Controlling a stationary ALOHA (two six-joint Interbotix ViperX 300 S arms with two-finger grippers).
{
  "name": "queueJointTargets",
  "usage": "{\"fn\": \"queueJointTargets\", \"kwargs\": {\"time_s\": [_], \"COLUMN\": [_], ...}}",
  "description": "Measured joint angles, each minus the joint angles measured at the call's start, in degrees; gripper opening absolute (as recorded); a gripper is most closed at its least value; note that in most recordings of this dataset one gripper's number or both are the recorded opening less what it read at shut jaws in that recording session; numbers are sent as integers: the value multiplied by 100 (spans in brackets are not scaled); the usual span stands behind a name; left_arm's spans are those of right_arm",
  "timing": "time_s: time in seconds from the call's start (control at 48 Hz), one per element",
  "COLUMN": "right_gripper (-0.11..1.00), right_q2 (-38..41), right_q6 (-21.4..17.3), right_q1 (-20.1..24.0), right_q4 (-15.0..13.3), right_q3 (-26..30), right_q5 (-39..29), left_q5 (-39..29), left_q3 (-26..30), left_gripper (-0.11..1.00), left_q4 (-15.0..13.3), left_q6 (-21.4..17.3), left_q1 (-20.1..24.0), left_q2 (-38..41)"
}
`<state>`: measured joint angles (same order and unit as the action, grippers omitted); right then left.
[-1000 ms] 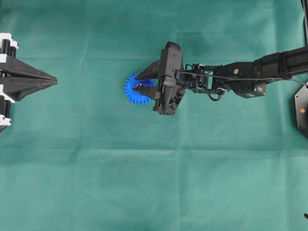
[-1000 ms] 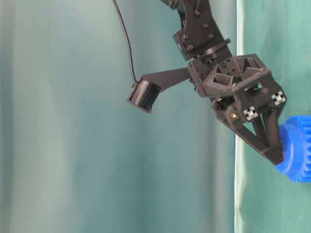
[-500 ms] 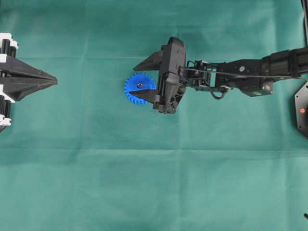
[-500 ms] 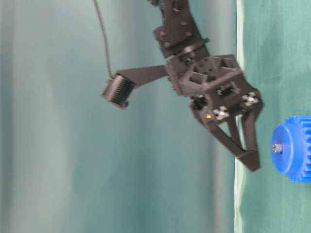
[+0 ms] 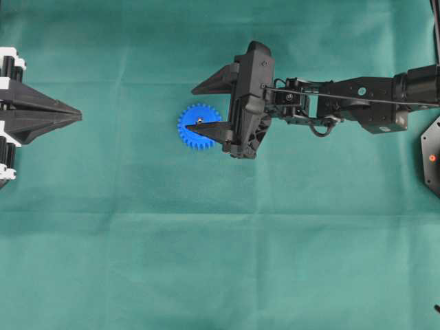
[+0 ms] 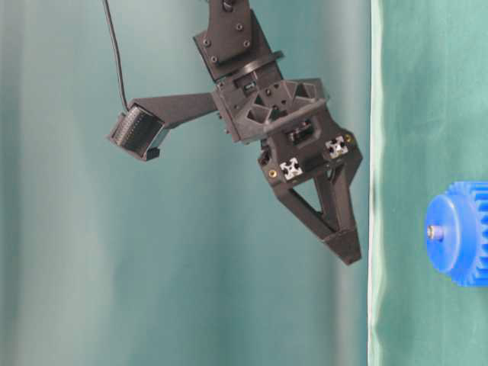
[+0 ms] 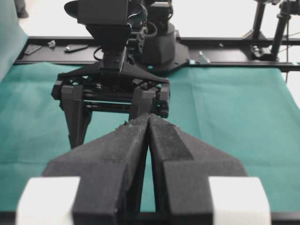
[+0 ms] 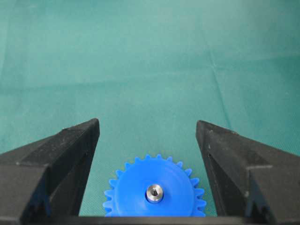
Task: Insert the shaft placed at a random location into the center hole of the medium gear at another random location.
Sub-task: 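Raise the open right gripper away from the gear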
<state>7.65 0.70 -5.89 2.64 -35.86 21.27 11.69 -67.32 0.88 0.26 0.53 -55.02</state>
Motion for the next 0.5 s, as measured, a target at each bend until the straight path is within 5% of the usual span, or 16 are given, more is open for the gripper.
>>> {"fn": "queueJointTargets", "kwargs": {"time_s": [0.5], "right_gripper": [86], "right_q2": [-800], "right_q6": [0], "right_q1": [-70], "right_q4": [62], "right_q3": [-940], "right_q5": [-26], "left_q5": [0], "left_q3": [0], "left_gripper": [0], "left_q4": [0], "left_q6": [9], "left_q1": [0], "left_q2": [0]}}
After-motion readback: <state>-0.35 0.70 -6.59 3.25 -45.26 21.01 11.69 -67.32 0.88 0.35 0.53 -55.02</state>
